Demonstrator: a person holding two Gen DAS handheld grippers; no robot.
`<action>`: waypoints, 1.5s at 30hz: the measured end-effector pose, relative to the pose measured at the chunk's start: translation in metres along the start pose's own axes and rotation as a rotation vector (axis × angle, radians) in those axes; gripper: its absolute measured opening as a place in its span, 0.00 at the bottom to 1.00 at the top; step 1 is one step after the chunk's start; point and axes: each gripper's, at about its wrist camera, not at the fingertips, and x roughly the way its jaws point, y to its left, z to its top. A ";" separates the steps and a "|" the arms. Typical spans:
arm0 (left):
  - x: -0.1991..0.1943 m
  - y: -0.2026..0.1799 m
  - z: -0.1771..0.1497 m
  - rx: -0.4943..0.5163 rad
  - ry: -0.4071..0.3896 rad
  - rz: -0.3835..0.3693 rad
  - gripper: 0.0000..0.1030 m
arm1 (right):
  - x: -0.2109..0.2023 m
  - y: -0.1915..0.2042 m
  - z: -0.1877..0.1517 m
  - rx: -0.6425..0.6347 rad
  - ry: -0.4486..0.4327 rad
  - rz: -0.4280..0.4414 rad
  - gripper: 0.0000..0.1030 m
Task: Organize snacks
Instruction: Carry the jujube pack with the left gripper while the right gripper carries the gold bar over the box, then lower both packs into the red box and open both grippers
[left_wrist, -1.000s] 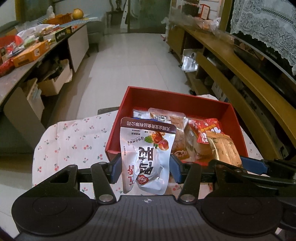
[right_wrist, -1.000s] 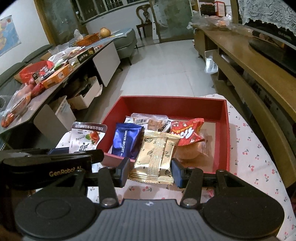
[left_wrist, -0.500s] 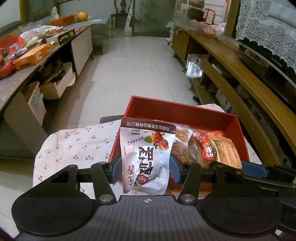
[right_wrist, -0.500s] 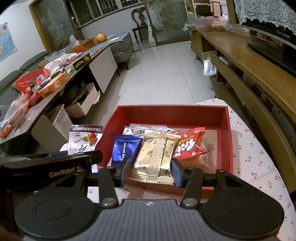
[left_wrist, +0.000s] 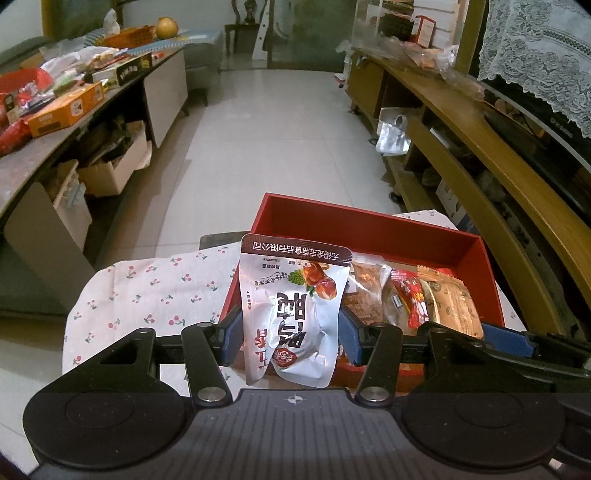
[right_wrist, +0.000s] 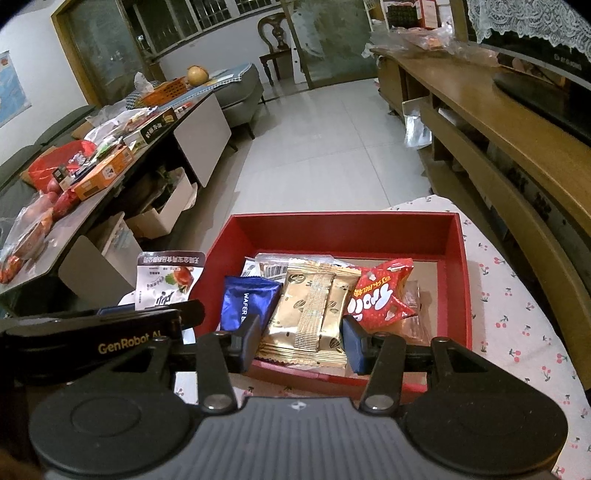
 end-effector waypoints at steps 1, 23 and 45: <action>0.001 0.000 0.001 -0.002 0.002 0.001 0.58 | 0.001 0.000 0.000 0.001 0.001 -0.001 0.54; 0.039 -0.003 0.015 -0.015 0.044 0.005 0.58 | 0.033 -0.013 0.012 0.055 0.033 -0.005 0.54; 0.075 0.000 0.017 -0.018 0.085 0.049 0.65 | 0.075 -0.020 0.018 0.012 0.072 -0.051 0.57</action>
